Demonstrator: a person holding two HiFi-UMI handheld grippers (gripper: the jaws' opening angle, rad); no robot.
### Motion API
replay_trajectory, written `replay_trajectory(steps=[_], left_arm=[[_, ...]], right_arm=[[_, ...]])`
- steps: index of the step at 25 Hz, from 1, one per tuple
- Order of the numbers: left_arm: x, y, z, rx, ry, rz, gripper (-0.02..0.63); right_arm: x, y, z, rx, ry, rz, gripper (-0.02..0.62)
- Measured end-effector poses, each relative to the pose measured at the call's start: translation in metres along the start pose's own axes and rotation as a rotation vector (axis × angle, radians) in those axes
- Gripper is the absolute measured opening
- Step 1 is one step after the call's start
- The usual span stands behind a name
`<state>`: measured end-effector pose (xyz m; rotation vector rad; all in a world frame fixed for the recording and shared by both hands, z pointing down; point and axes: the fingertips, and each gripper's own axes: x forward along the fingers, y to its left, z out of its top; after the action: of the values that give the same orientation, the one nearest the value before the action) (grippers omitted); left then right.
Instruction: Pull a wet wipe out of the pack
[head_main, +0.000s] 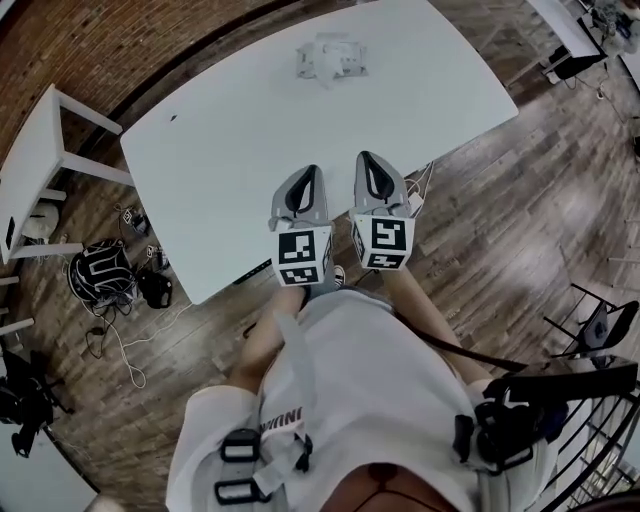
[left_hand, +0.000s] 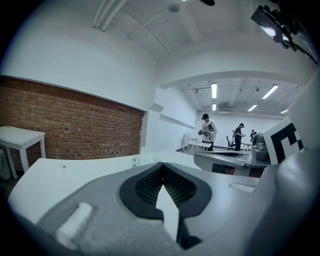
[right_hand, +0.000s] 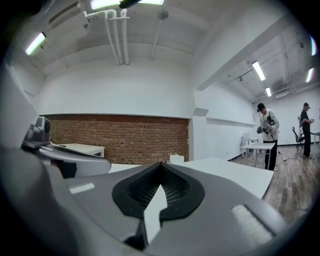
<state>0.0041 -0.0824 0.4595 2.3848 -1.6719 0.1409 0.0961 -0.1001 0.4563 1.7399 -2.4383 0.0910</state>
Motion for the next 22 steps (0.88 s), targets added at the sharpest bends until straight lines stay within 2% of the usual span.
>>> replay_trajectory(steps=[5, 10, 16, 22], left_arm=[[0.059, 0.019, 0.016, 0.002, -0.014, -0.037, 0.002], [0.094, 0.045, 0.022, -0.003, -0.013, -0.041, 0.002], [0.098, 0.062, 0.003, -0.021, 0.048, -0.021, 0.002], [0.091, 0.061, 0.007, -0.011, 0.065, 0.042, 0.003]], right_arm=[[0.057, -0.017, 0.014, -0.027, -0.01, -0.004, 0.005], [0.11, -0.022, 0.013, -0.034, 0.013, -0.004, 0.005], [0.148, -0.034, 0.003, -0.044, 0.05, 0.002, 0.005], [0.186, -0.052, 0.0, -0.039, 0.066, 0.082, 0.005]])
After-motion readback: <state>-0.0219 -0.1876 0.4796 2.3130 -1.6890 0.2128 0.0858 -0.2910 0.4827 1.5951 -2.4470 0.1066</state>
